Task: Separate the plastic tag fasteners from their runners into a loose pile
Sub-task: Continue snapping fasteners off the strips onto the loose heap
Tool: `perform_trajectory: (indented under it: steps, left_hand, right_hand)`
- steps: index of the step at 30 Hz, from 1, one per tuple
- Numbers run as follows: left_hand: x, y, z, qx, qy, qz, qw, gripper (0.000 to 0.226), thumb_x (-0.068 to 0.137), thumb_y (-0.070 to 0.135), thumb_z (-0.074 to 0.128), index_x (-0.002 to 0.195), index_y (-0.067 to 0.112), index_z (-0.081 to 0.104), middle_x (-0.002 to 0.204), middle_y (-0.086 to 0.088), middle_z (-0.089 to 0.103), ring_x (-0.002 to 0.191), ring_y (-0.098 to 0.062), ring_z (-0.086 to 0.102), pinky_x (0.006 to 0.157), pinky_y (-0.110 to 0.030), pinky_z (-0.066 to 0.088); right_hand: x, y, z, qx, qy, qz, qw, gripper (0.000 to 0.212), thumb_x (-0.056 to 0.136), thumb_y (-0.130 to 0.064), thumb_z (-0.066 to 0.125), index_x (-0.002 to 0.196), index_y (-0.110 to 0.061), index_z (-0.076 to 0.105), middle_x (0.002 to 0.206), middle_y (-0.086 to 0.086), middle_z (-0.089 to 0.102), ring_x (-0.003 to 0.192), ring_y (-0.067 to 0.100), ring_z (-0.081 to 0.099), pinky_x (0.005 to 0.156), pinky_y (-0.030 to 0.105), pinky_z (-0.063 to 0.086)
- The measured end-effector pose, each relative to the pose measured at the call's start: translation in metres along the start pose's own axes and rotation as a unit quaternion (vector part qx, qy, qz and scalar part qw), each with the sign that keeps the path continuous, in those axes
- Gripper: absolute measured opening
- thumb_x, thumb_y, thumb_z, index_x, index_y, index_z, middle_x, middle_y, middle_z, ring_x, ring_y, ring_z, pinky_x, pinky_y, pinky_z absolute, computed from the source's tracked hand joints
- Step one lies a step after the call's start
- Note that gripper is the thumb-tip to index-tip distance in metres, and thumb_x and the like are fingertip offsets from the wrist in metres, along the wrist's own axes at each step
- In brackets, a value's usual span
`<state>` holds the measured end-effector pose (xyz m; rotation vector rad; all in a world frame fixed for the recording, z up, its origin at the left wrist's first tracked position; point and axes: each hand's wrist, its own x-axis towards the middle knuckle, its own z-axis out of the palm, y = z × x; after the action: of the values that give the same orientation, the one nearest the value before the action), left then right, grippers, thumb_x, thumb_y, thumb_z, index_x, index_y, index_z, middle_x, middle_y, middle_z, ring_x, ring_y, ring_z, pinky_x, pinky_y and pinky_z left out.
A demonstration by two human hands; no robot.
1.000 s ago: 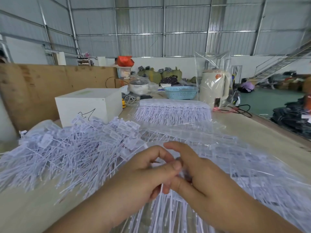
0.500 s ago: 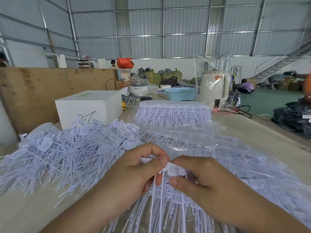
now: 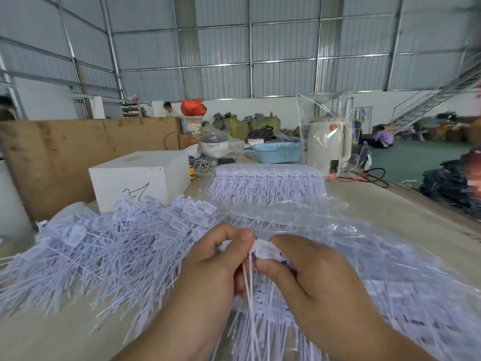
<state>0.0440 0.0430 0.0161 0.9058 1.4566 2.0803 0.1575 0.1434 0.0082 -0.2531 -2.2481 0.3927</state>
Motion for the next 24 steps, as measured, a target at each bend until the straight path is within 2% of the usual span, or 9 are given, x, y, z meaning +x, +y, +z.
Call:
perform_trajectory:
  steps: [2, 4, 7, 9, 13, 16, 18, 21, 24]
  left_hand:
    - [0.003, 0.004, -0.002, -0.07, 0.044, 0.005, 0.997, 0.018, 0.069, 0.031, 0.066, 0.056, 0.019, 0.062, 0.048, -0.002, 0.046, 0.036, -0.008, 0.036, 0.036, -0.02, 0.035]
    - [0.009, 0.009, -0.007, -0.098, 0.066, 0.001, 0.993, 0.022, 0.081, 0.025, 0.062, 0.061, 0.016, 0.06, 0.05, -0.002, 0.046, 0.037, -0.008, 0.036, 0.038, -0.021, 0.036]
    - [0.013, 0.01, -0.006, 0.008, 0.044, 0.008, 0.999, 0.029, 0.093, 0.02, 0.057, 0.066, 0.017, 0.064, 0.057, -0.008, 0.056, 0.042, -0.012, 0.046, 0.044, -0.026, 0.043]
    - [0.009, 0.01, 0.003, 0.1, -0.009, 0.03, 0.994, 0.023, 0.096, 0.021, 0.055, 0.076, 0.016, 0.067, 0.062, -0.009, 0.066, 0.049, -0.017, 0.06, 0.049, -0.03, 0.053]
    - [0.003, 0.011, 0.021, 0.224, -0.112, 0.014, 0.968, 0.02, 0.099, 0.025, 0.053, 0.088, 0.014, 0.065, 0.071, -0.01, 0.071, 0.059, -0.025, 0.07, 0.059, -0.039, 0.061]
    - [0.002, 0.009, 0.037, 0.161, -0.124, -0.06, 0.977, 0.018, 0.1, 0.021, 0.052, 0.094, 0.01, 0.064, 0.074, -0.001, 0.071, 0.057, -0.028, 0.07, 0.052, -0.037, 0.059]
    - [0.002, 0.004, 0.045, 0.129, -0.113, -0.075, 0.982, 0.021, 0.101, 0.014, 0.05, 0.086, 0.012, 0.065, 0.072, 0.002, 0.07, 0.052, -0.025, 0.067, 0.048, -0.035, 0.056]
    - [0.0, -0.007, 0.05, 0.084, -0.085, -0.101, 0.988, 0.031, 0.1, 0.005, 0.049, 0.074, 0.015, 0.063, 0.068, -0.004, 0.066, 0.043, -0.021, 0.054, 0.042, -0.028, 0.048]
    - [-0.005, -0.009, 0.052, 0.029, -0.075, -0.105, 0.991, 0.03, 0.092, 0.002, 0.052, 0.068, 0.016, 0.064, 0.061, -0.006, 0.059, 0.037, -0.017, 0.044, 0.036, -0.022, 0.035]
  right_hand:
    - [0.003, 0.006, -0.008, 0.094, 0.082, 0.073, 0.99, 0.033, 0.089, -0.06, 0.042, 0.085, -0.03, 0.054, 0.056, -0.011, 0.05, 0.043, 0.005, 0.041, 0.042, 0.02, 0.033]
    - [0.006, 0.013, -0.02, 0.11, 0.13, 0.09, 0.981, 0.03, 0.087, -0.055, 0.049, 0.074, -0.028, 0.049, 0.05, -0.009, 0.044, 0.041, 0.005, 0.035, 0.041, 0.019, 0.029]
    - [0.005, 0.008, -0.027, 0.104, 0.046, 0.046, 0.992, 0.024, 0.089, -0.055, 0.05, 0.071, -0.038, 0.049, 0.052, -0.013, 0.045, 0.044, 0.006, 0.038, 0.043, 0.018, 0.028]
    - [0.006, 0.004, -0.025, 0.084, -0.013, 0.009, 0.996, 0.023, 0.093, -0.053, 0.051, 0.074, -0.039, 0.049, 0.055, -0.013, 0.046, 0.048, 0.008, 0.042, 0.046, 0.019, 0.031]
    - [0.015, 0.007, -0.037, 0.027, -0.015, -0.031, 0.999, 0.025, 0.097, -0.035, 0.056, 0.075, -0.031, 0.045, 0.051, -0.014, 0.038, 0.051, 0.006, 0.043, 0.051, 0.018, 0.029]
    - [0.016, 0.015, -0.055, -0.079, 0.002, -0.071, 0.994, 0.023, 0.095, -0.035, 0.054, 0.075, -0.024, 0.048, 0.047, -0.018, 0.027, 0.046, 0.001, 0.034, 0.058, 0.017, 0.023]
    - [0.015, 0.021, -0.067, -0.167, -0.015, -0.075, 0.983, 0.027, 0.097, -0.04, 0.051, 0.079, -0.02, 0.051, 0.052, -0.016, 0.031, 0.046, 0.005, 0.029, 0.064, 0.029, 0.033]
    - [0.014, 0.021, -0.074, -0.278, -0.092, -0.063, 0.954, 0.032, 0.098, -0.055, 0.033, 0.087, -0.027, 0.045, 0.068, -0.008, 0.05, 0.06, 0.021, 0.048, 0.082, 0.036, 0.038]
    - [0.014, 0.015, -0.066, -0.227, -0.152, -0.051, 0.961, 0.029, 0.097, -0.055, 0.033, 0.092, -0.029, 0.046, 0.081, -0.007, 0.057, 0.076, 0.018, 0.057, 0.072, 0.033, 0.037]
